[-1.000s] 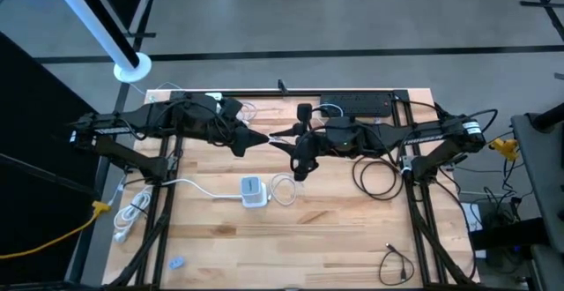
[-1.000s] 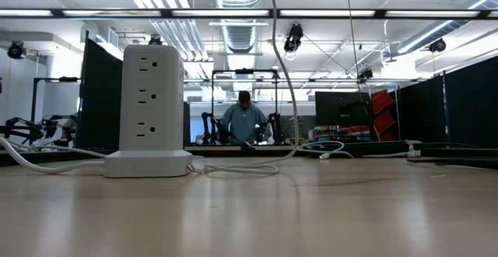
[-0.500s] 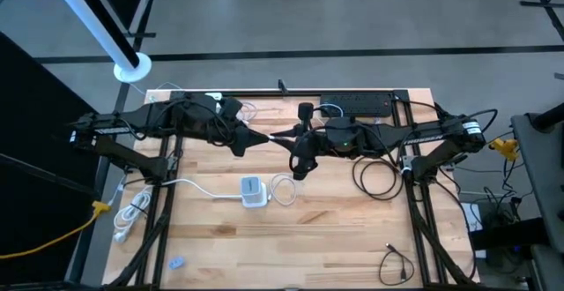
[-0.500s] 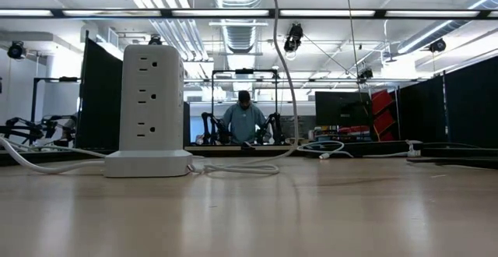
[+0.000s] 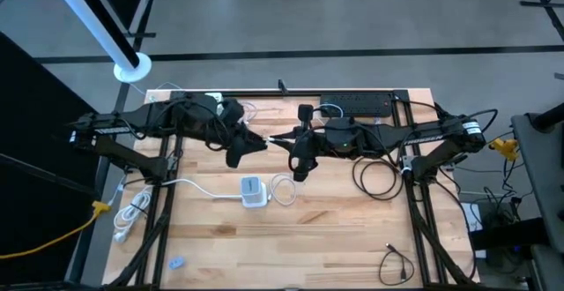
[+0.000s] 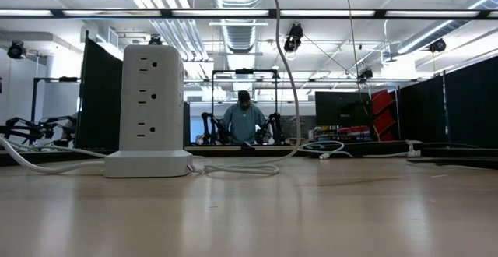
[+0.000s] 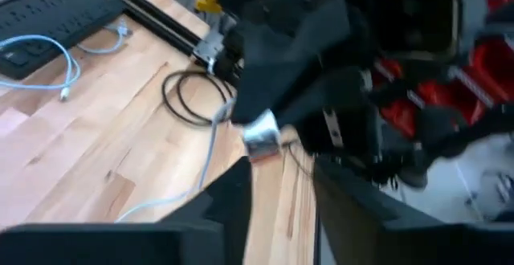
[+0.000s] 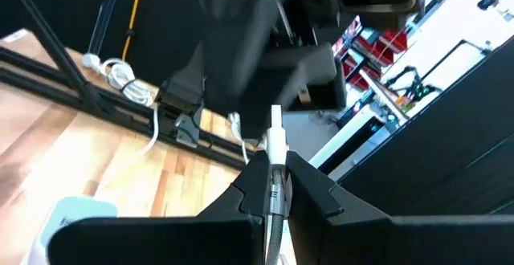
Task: Insert USB
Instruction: Insert the bottom white charger cable into the bottom white outlet extension, then insert the bottom black charger cable into the bottom white outlet extension
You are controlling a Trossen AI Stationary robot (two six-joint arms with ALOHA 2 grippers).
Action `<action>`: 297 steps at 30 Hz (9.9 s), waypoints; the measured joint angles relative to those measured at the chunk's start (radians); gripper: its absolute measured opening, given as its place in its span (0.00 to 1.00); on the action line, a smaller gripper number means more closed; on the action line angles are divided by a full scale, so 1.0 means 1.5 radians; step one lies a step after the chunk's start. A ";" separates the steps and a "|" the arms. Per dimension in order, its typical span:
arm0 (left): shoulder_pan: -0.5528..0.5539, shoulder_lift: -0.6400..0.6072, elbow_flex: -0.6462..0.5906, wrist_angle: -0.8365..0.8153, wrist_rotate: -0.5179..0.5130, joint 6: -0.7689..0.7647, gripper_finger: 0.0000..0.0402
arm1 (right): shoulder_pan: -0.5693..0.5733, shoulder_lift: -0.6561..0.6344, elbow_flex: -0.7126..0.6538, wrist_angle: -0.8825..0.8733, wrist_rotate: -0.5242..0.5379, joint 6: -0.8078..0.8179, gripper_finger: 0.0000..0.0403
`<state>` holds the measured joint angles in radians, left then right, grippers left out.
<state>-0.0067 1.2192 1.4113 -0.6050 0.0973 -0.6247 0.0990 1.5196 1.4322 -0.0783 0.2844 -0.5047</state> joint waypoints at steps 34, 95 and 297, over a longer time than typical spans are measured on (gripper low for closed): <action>-0.258 -0.071 -0.390 -0.173 -0.067 -0.061 0.33 | 0.116 0.311 -0.172 0.026 -0.189 0.372 0.03; -0.271 0.085 -0.703 0.448 -0.172 0.090 0.19 | 0.058 0.427 -0.178 0.340 -0.097 0.458 0.03; -0.336 -0.074 -0.262 0.308 -0.513 0.358 0.16 | 0.442 0.016 -0.225 -0.547 -0.116 1.005 0.00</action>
<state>-0.5109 1.1084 1.0180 -0.1432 -0.6717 -0.0877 0.7614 1.5436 1.0948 -0.8993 0.1105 1.0033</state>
